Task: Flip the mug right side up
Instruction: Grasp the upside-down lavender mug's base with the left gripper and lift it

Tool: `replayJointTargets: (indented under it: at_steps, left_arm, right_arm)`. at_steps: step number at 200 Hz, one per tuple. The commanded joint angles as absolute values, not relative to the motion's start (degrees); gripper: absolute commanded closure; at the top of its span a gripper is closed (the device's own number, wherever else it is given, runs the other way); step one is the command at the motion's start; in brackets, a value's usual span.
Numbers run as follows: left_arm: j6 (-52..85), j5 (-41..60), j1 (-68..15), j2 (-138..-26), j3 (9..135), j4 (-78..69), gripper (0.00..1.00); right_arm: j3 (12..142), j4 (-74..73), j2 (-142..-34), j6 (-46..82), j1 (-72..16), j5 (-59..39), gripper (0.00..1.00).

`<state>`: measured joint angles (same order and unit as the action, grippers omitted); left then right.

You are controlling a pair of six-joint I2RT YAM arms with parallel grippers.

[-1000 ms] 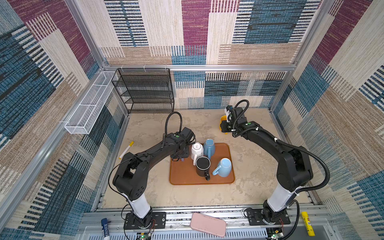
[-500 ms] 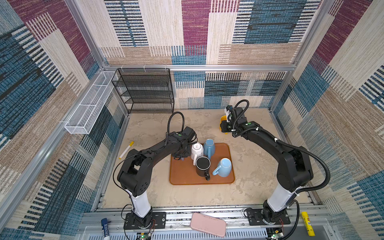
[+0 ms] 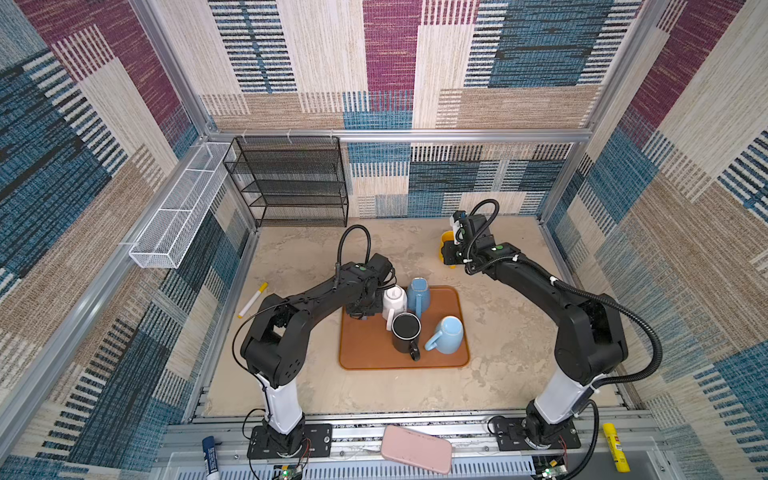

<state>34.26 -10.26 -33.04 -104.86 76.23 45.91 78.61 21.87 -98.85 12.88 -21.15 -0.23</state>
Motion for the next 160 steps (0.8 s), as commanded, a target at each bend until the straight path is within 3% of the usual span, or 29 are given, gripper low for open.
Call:
replayJointTargets:
  at_steps: [1,39,87,160]
  left_arm:
    - [32.6,-11.7,-32.9,-104.5,77.1,45.9,0.88]
    - [31.5,-12.4,-32.1,-103.9,78.5,46.2,1.00]
    - [28.4,-8.3,-30.1,-100.0,79.4,43.9,1.00]
    - [24.0,3.0,-25.9,-90.4,77.3,31.4,1.00]
  right_arm:
    - [78.3,20.1,-98.0,13.2,-21.2,0.2,0.69]
    - [77.9,19.4,-97.7,13.1,-21.2,-0.5,0.69]
    - [76.6,17.4,-96.5,13.3,-21.2,-3.1,0.69]
    - [70.8,6.3,-92.2,18.1,-21.2,-15.5,0.69]
